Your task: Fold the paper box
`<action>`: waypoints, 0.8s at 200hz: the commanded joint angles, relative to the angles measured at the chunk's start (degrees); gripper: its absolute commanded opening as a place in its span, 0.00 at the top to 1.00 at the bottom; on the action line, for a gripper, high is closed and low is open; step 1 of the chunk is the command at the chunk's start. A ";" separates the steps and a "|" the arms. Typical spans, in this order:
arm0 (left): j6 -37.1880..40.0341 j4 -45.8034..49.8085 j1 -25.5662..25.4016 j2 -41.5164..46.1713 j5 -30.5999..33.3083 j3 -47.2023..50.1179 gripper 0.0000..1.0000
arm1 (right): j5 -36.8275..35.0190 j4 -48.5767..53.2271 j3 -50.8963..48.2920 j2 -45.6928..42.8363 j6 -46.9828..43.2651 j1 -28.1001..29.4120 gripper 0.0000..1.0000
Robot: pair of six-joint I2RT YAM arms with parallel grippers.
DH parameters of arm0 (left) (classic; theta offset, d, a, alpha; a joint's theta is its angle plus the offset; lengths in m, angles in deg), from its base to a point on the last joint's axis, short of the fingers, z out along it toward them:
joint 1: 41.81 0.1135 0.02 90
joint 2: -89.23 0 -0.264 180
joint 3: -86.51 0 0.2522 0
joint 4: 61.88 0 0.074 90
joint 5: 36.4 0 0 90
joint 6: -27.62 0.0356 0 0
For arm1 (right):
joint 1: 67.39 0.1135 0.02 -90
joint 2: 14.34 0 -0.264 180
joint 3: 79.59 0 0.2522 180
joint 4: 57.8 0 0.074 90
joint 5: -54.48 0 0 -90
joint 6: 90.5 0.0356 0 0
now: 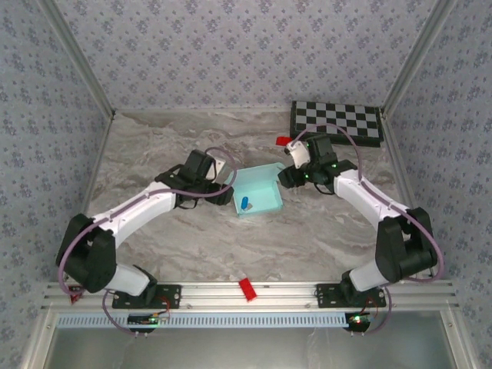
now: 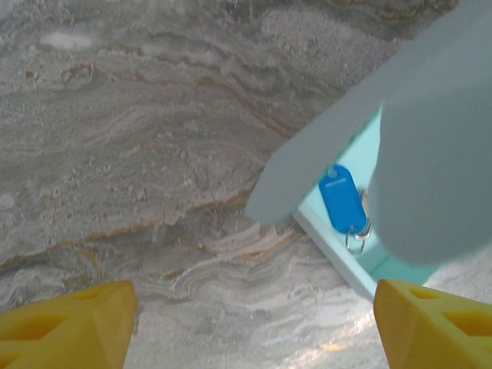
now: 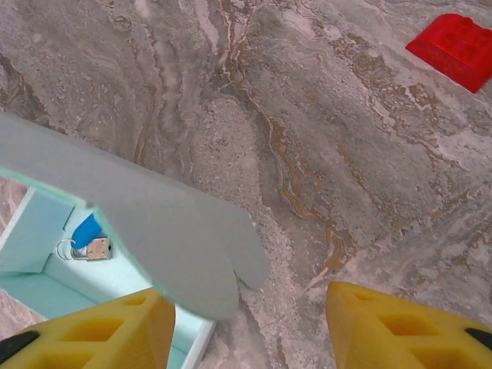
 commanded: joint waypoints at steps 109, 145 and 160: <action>-1.36 -4.20 0.80 -7.81 -5.70 -7.38 0.53 | 4.69 0.84 2.24 3.51 3.35 0.65 0.52; -1.01 -3.80 0.93 -8.59 -5.81 -8.04 0.63 | 4.53 0.87 2.35 3.69 3.96 1.22 0.54; -0.92 -3.54 1.02 -9.02 -5.93 -8.38 0.65 | 4.43 0.79 2.33 3.69 4.20 1.40 0.55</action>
